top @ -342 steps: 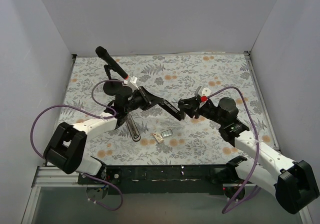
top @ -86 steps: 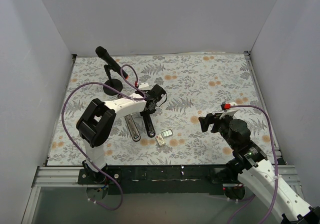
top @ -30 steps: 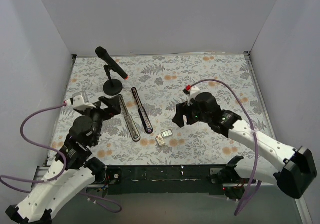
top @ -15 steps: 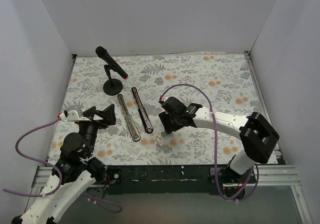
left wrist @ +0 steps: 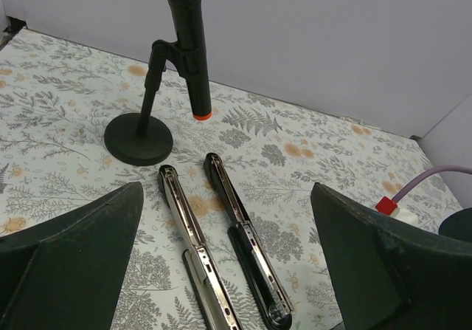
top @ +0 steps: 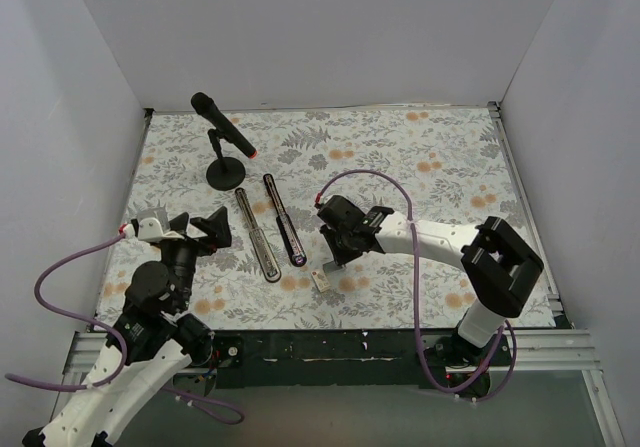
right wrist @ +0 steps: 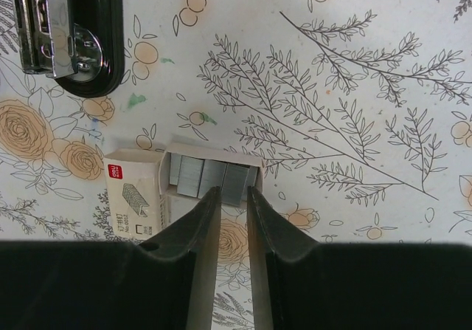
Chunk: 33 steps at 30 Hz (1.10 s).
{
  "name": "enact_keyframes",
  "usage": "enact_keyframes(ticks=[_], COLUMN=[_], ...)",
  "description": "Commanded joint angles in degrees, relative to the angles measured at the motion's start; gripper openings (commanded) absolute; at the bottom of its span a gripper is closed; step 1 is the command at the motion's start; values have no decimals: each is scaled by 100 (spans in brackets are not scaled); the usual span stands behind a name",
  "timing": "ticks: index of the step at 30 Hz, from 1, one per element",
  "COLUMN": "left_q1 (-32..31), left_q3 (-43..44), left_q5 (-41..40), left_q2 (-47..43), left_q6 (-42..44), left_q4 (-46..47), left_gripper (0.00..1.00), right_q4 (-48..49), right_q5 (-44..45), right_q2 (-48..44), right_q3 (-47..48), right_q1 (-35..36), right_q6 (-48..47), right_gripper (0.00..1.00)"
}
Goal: Load the staples into the stapler
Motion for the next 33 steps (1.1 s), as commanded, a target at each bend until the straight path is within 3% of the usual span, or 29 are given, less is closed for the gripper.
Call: enact_keyframes(ticks=[1, 6, 33], left_q1=[50, 120, 322], left_q3=[-25, -16, -16], left_q5=[-79, 35, 299], left_q2=[205, 302, 477], left_q6=[119, 119, 119], left_q4=[-29, -29, -20], left_gripper=[98, 98, 98], right_q4=[152, 196, -23], right_q5=[74, 56, -182], right_q2=[111, 198, 567], right_q3=[165, 121, 209], right_q1=[28, 28, 28], right_q6=[71, 53, -166], right_gripper=[27, 22, 27])
